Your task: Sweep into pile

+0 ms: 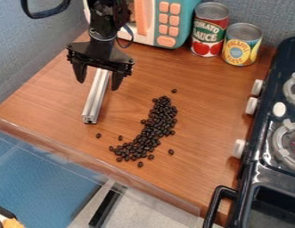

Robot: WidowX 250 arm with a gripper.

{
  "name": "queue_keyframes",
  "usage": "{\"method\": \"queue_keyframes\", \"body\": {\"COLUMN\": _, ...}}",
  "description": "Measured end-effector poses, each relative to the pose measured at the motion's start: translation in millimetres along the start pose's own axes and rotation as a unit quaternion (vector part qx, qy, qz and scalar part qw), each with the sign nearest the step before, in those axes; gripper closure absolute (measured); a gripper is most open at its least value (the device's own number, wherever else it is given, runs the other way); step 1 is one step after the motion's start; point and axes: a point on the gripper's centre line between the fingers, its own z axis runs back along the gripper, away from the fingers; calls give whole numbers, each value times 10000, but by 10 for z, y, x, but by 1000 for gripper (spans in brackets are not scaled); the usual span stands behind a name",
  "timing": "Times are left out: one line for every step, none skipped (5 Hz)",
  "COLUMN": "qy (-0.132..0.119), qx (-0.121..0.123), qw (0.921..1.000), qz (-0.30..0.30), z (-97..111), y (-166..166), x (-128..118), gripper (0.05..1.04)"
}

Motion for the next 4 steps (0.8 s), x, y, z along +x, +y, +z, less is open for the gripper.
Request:
{"method": "queue_keyframes", "body": {"qy": 211, "qx": 9, "qw": 9998, "qz": -5, "z": -106, "y": -21, "x": -70, "gripper": 85}}
{"method": "queue_keyframes", "body": {"qy": 403, "qx": -136, "qw": 9989, "qz": 194, "z": -88, "y": -53, "x": 6, "gripper": 85}}
{"method": "queue_keyframes", "body": {"qy": 553, "qx": -135, "qw": 9977, "qz": 368, "z": -134, "y": 6, "x": 74, "gripper": 85}}
{"method": "queue_keyframes", "body": {"qy": 615, "qx": -32, "qw": 9971, "qz": 448, "z": -202, "y": 11, "x": 124, "gripper": 85}}
